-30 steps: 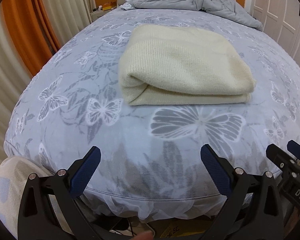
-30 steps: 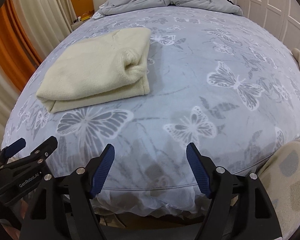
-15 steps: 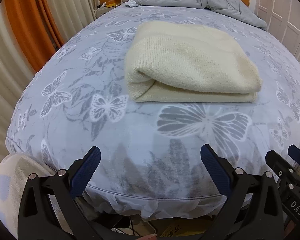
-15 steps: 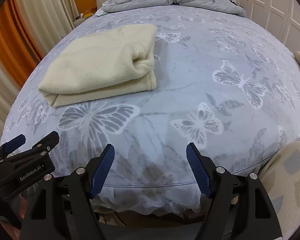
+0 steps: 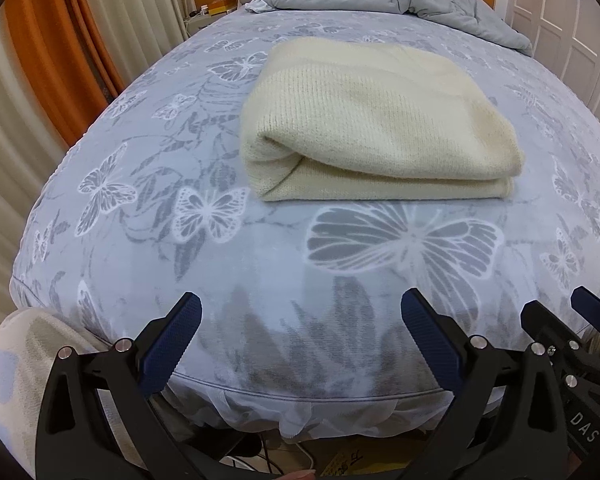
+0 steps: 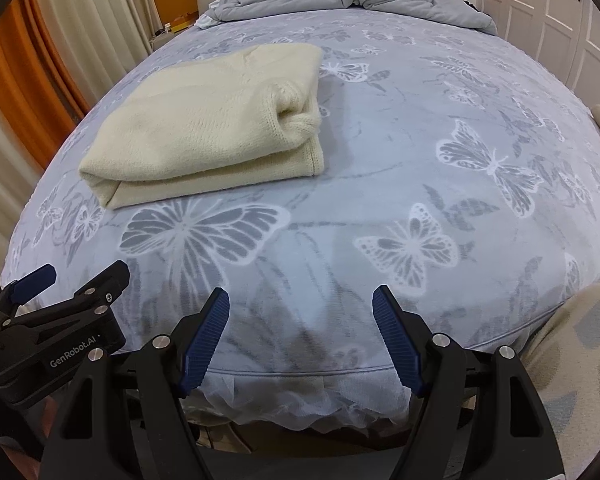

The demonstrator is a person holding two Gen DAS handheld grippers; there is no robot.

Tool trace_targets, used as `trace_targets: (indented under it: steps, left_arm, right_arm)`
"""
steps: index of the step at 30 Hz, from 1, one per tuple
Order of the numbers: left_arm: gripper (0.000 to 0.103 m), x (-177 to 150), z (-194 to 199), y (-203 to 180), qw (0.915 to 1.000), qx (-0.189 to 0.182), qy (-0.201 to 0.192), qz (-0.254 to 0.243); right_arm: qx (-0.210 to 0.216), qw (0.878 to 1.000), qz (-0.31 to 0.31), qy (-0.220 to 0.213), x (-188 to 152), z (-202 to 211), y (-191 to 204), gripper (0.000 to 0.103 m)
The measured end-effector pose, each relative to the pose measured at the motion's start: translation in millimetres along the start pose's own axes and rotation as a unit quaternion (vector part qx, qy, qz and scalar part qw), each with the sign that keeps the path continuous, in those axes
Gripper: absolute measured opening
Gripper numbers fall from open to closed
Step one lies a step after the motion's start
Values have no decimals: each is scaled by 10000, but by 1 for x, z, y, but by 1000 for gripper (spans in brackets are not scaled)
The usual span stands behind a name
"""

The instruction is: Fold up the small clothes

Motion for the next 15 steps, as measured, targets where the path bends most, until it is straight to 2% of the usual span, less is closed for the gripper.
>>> trace_targets:
  steps: [6,9,13,15]
  left_arm:
    - [98,0,3,-5,9999,-24,-165,-31]
    - [98,1,4,-7,9996,83,-258,-64]
    - [98,3,-1,-9,9998,16,-190,-38]
    - [98,4,-5,-9,10000,30,-58,-21]
  right_arm:
    - [41,10000,67,-31,0,0,6,72]
    - [5,10000,55,-40,0,0,6,72]
    - [31,10000,-23,-5,2,-2,2,72]
    - [33,9998,-56,165,5,-6,1,72]
Point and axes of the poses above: each gripper's, at about its wrist camera, not at the fingertips, and z roughly against the way its jaws point, y to its left, x to its top, the point moved 10 cm from there along -z, roughly the way its jaws point, and after that the axes turned 12 degrees about y, right-handed, at the moved point
